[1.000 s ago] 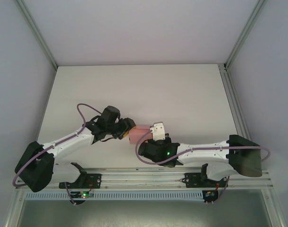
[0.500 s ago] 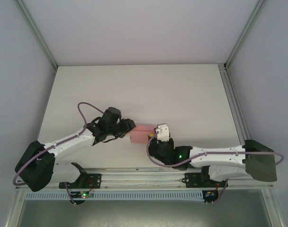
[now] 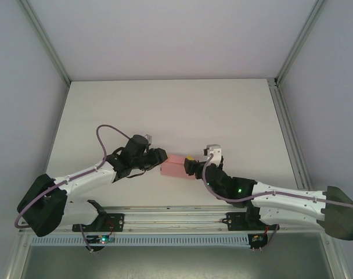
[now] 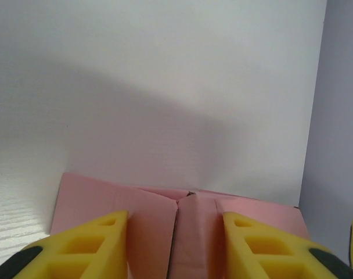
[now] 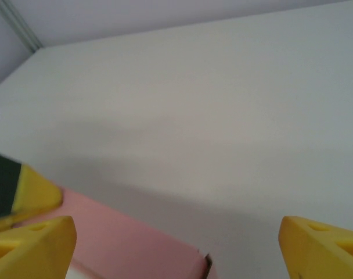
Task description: Assemble paper box
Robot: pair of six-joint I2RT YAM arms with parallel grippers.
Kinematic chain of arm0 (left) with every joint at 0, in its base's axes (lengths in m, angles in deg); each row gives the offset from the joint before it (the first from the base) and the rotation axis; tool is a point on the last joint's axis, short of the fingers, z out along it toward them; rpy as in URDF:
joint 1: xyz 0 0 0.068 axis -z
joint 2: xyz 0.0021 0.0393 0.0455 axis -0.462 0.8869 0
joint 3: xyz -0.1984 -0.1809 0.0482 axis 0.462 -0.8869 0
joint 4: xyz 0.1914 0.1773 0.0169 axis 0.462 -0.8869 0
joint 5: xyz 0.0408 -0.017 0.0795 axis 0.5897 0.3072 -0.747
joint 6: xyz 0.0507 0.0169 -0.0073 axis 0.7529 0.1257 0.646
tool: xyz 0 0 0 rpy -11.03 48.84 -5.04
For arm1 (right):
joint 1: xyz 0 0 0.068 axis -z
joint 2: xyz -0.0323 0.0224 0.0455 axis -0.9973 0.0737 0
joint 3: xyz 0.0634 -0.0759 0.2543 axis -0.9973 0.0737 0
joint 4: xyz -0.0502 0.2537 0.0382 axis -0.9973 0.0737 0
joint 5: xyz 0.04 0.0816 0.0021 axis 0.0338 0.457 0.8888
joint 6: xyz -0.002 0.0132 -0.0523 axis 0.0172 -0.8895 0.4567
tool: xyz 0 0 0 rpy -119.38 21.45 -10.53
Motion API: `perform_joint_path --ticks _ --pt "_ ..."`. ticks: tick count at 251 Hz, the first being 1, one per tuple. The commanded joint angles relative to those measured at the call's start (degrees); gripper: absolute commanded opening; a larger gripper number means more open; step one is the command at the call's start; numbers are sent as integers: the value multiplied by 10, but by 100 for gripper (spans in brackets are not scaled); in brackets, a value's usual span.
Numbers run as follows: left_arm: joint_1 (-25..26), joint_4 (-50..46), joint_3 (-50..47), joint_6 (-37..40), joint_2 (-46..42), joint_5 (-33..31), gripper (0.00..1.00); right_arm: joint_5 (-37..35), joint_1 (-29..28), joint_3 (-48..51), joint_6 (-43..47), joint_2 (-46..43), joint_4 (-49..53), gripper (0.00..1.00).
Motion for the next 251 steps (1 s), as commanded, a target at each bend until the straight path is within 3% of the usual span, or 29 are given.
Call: perform_joint_path --ticks 1,32,78,112,201,221,251 --pt "9 -45 -30 20 12 -31 37 30 24 4 2 1 -10 86" --pt "10 -46 -32 19 11 -34 37 54 45 17 -23 23 -10 73" --pt "12 -48 -28 25 19 -30 37 86 69 43 -57 54 -8 65" --pt "13 -49 -30 25 23 -28 37 98 75 68 -102 62 2 49" --pt "11 -35 -38 30 39 -20 36 115 81 120 -157 74 6 39" --pt "12 -20 -45 31 49 -8 33 116 81 123 -157 80 7 37" --pt "12 0 -53 35 70 15 15 122 81 125 -152 92 9 35"
